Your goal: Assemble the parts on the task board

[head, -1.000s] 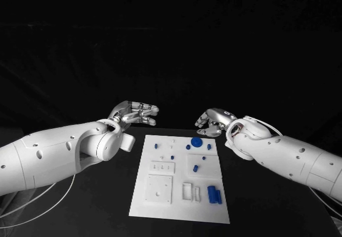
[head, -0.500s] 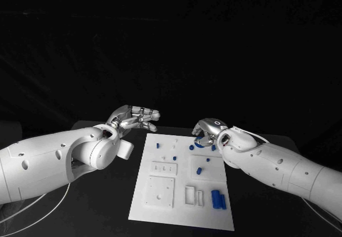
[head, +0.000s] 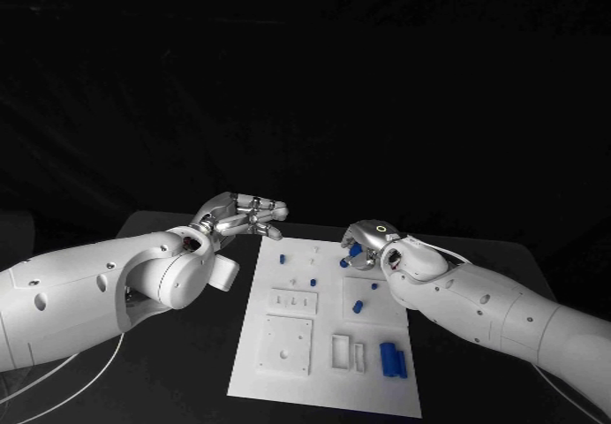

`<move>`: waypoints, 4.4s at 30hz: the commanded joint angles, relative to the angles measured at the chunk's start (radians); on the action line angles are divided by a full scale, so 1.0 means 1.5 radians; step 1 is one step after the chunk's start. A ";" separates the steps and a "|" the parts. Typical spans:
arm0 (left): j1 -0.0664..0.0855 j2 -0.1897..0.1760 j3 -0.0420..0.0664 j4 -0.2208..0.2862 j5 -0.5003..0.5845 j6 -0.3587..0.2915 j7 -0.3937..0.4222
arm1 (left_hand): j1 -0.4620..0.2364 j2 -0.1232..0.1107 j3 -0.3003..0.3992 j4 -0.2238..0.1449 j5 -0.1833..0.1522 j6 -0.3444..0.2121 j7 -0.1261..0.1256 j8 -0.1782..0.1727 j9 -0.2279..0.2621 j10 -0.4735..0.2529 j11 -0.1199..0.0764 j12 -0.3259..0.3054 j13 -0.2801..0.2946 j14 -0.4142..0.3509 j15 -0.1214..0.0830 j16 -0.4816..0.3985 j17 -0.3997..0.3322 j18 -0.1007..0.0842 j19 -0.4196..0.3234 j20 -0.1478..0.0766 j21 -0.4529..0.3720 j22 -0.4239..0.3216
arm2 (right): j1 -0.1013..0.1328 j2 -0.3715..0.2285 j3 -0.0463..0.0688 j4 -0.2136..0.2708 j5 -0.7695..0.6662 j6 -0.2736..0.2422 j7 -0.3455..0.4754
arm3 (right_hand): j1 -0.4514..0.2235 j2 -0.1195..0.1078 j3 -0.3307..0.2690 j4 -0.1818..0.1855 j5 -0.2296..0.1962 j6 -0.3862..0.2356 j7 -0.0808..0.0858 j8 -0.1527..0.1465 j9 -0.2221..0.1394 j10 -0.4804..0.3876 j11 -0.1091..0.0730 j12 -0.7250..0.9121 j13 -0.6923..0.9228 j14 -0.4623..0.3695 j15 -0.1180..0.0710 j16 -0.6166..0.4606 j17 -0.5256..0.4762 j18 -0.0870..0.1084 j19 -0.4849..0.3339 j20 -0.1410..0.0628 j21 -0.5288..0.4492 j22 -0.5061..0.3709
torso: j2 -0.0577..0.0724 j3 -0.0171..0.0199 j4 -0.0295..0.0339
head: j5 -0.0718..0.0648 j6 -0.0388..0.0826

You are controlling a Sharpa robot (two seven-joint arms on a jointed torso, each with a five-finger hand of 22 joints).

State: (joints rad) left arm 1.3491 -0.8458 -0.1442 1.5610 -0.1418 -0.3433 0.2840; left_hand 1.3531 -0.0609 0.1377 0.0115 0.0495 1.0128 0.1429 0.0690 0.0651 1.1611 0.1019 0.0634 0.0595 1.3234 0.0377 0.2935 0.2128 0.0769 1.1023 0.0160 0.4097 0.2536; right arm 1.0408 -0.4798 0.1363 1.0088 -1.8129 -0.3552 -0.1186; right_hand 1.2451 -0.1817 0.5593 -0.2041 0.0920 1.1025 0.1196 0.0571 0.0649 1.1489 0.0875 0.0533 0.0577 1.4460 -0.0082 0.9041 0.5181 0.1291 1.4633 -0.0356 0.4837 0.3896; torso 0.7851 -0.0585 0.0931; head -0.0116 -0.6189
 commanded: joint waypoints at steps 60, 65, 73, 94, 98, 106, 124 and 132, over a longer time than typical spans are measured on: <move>0.001 0.011 0.000 -0.025 -0.004 0.019 -0.015 | -0.004 0.000 -0.004 -0.001 0.000 -0.013 0.004 -0.004 0.000 -0.011 0.004 -0.003 0.000 -0.008 0.002 0.003 -0.004 -0.007 -0.007 0.003 0.004 0.000 | -0.002 0.020 -0.002 0.024 -0.055 -0.097 -0.069 | 0.005 0.071 0.047 -0.042 -0.029 0.108 -0.026 0.005 0.006 0.140 -0.043 0.004 0.003 -0.005 -0.034 0.011 0.003 -0.020 -0.011 -0.034 0.008 0.114 | 0.040 -0.0119 0.0039 | 0.012 0.020; 0.001 0.013 0.000 -0.026 -0.004 0.020 -0.016 | -0.004 0.000 -0.004 -0.001 0.000 -0.013 0.004 -0.004 0.000 -0.011 0.004 -0.003 0.000 -0.008 0.002 0.003 -0.004 -0.007 -0.007 0.003 0.004 0.000 | 0.001 0.034 -0.001 0.019 -0.056 -0.103 -0.076 | 0.005 0.070 0.048 -0.042 -0.029 0.108 -0.026 0.005 0.006 0.139 -0.043 0.004 0.003 -0.005 -0.034 0.011 0.004 -0.020 -0.011 -0.034 0.007 0.116 | 0.040 -0.0142 0.0062 | 0.016 0.023; 0.001 0.022 0.000 -0.031 -0.005 0.020 -0.017 | -0.003 0.000 -0.004 -0.001 0.000 -0.013 0.004 -0.004 0.000 -0.012 0.004 -0.003 0.000 -0.008 0.002 0.004 -0.004 -0.007 -0.007 0.003 0.005 0.001 | 0.004 0.060 -0.001 0.002 -0.063 -0.118 -0.089 | 0.005 0.068 0.052 -0.041 -0.029 0.108 -0.026 0.005 0.006 0.139 -0.042 0.004 0.003 -0.004 -0.034 0.009 0.007 -0.020 -0.009 -0.034 -0.001 0.132 | 0.042 -0.0145 0.0058 | 0.021 0.029; 0.001 0.038 0.000 -0.036 -0.006 0.021 -0.020 | -0.003 0.001 -0.004 -0.002 0.000 -0.016 0.004 -0.004 0.000 -0.013 0.005 -0.003 0.000 -0.008 0.002 0.004 -0.004 -0.006 -0.008 0.004 0.007 0.001 | 0.013 0.094 -0.001 -0.034 -0.070 -0.138 -0.101 | 0.004 0.064 0.058 -0.040 -0.029 0.108 -0.026 0.005 0.006 0.139 -0.043 0.004 0.003 -0.004 -0.035 0.007 0.008 -0.019 -0.008 -0.034 -0.008 0.145 | 0.047 -0.0167 0.0058 | 0.027 0.030; 0.001 0.039 0.000 -0.035 -0.007 0.021 -0.020 | -0.003 0.001 -0.004 -0.002 0.000 -0.016 0.004 -0.004 0.000 -0.013 0.005 -0.003 0.000 -0.008 0.002 0.004 -0.004 -0.006 -0.008 0.004 0.007 0.001 | 0.015 0.097 -0.001 -0.037 -0.069 -0.137 -0.100 | 0.004 0.064 0.058 -0.040 -0.029 0.108 -0.026 0.005 0.006 0.139 -0.043 0.004 0.003 -0.004 -0.035 0.007 0.008 -0.019 -0.008 -0.034 -0.008 0.145 | 0.048 -0.0176 0.0066 | 0.028 0.030; 0.002 0.042 0.000 -0.035 -0.008 0.020 -0.021 | -0.002 0.000 -0.005 -0.002 0.000 -0.019 0.005 -0.004 0.000 -0.016 0.006 -0.003 0.000 -0.008 0.002 0.004 -0.005 -0.006 -0.009 0.004 0.007 0.001 | 0.019 0.102 -0.001 -0.045 -0.067 -0.132 -0.097 | 0.003 0.064 0.060 -0.039 -0.029 0.108 -0.027 0.005 0.006 0.139 -0.043 0.004 0.003 -0.004 -0.034 0.007 0.009 -0.019 -0.007 -0.034 -0.011 0.151 | 0.049 -0.0198 0.0088 | 0.028 0.031; 0.004 0.045 0.001 -0.032 -0.010 0.019 -0.022 | -0.001 0.000 -0.004 -0.002 0.000 -0.020 0.006 -0.004 0.000 -0.017 0.006 -0.003 0.000 -0.008 0.002 0.004 -0.005 -0.006 -0.009 0.004 0.007 0.002 | 0.021 0.114 -0.001 -0.059 -0.066 -0.113 -0.093 | 0.003 0.065 0.059 -0.040 -0.029 0.108 -0.026 0.005 0.006 0.139 -0.042 0.004 0.003 -0.004 -0.034 0.007 0.009 -0.019 -0.006 -0.034 -0.015 0.156 | 0.060 -0.0245 0.0140 | 0.027 0.027; 0.004 0.046 0.001 -0.035 -0.010 0.019 -0.023 | -0.001 0.001 -0.004 -0.001 0.000 -0.020 0.006 -0.004 0.000 -0.017 0.006 -0.003 0.000 -0.008 0.002 0.004 -0.005 -0.006 -0.010 0.004 0.008 0.002 | 0.021 0.110 -0.001 -0.050 -0.066 -0.100 -0.093 | 0.003 0.065 0.060 -0.042 -0.029 0.108 -0.026 0.005 0.007 0.139 -0.042 0.004 0.003 -0.004 -0.035 0.007 0.010 -0.019 -0.005 -0.034 -0.019 0.161 | 0.063 -0.0252 0.0103 | 0.028 0.024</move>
State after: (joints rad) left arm 1.3538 -0.7799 -0.1442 1.5076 -0.1521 -0.3263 0.2465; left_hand 1.3492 -0.0650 0.1349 0.0088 0.0495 0.9896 0.1517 0.0690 0.0648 1.1433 0.1126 0.0634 0.0592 1.3202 0.0411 0.2935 0.2054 0.0771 1.0954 0.0232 0.4179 0.2549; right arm 1.0727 -0.3133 0.1346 0.9312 -1.9010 -0.5352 -0.2629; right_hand 1.2468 -0.0908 0.6456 -0.2669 0.0455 1.2572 0.0784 0.0597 0.0739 1.3158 0.0601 0.0537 0.0603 1.4384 -0.0535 0.9207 0.5311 0.0831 1.4523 -0.0818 0.4604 0.6300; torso 0.8759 -0.0949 0.1106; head 0.0293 -0.5826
